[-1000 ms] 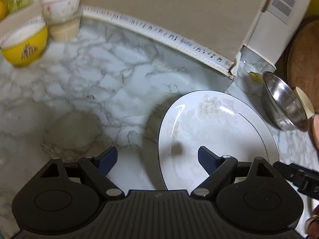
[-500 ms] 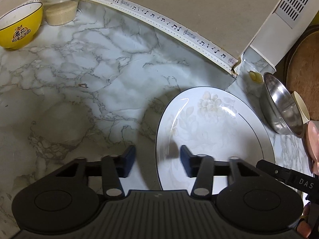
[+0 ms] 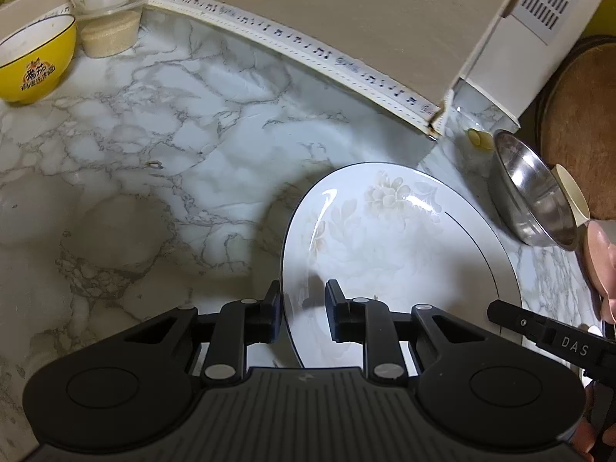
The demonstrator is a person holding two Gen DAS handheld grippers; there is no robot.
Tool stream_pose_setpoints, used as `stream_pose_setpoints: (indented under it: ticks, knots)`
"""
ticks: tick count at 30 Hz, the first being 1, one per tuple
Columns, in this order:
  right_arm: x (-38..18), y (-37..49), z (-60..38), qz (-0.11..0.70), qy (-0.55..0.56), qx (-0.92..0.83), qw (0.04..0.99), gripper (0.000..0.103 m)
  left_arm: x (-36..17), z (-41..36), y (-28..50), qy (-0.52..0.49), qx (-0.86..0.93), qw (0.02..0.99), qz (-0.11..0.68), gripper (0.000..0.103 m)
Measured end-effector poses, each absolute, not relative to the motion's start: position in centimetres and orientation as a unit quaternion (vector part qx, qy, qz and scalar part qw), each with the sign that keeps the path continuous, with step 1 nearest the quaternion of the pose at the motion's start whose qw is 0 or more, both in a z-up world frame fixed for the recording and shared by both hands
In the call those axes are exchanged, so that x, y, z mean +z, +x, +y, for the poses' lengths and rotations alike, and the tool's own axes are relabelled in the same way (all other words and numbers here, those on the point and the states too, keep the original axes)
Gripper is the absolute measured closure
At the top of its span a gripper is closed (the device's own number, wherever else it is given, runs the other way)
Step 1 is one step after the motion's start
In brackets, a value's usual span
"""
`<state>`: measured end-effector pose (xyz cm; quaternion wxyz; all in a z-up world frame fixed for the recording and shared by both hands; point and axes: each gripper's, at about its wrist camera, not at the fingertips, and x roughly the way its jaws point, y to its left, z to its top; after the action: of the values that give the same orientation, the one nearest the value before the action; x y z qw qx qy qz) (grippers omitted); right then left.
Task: Organize plates and bowls
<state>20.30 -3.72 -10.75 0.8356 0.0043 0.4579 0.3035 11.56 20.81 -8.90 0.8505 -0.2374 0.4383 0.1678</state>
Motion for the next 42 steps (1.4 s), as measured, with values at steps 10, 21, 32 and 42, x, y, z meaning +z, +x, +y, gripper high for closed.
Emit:
stream_pose_setpoints:
  ticks: [10,21,32,42]
  knots:
    - [-9.8,19.7,-8.2,0.439,0.018,0.277,0.854,0.092,-8.3,16.1,13.2,-0.212,0.115,0.865,0.439,0.081]
    - [-10.1,19.0,-15.8,0.44,0.056,0.218,0.869,0.092,-8.7,9.2,15.7,-0.169,0.047,0.872,0.458,0.081]
    - [-10.9,18.6,-17.6,0.439,0.073,0.199,0.873,0.091,-9.5,7.4,16.4,-0.14,0.048,0.874,0.463,0.081]
    - [-10.4,18.4,-17.7,0.434,0.068,0.195,0.877,0.091,-9.4,7.3,16.4,-0.134,0.062,0.875,0.46,0.081]
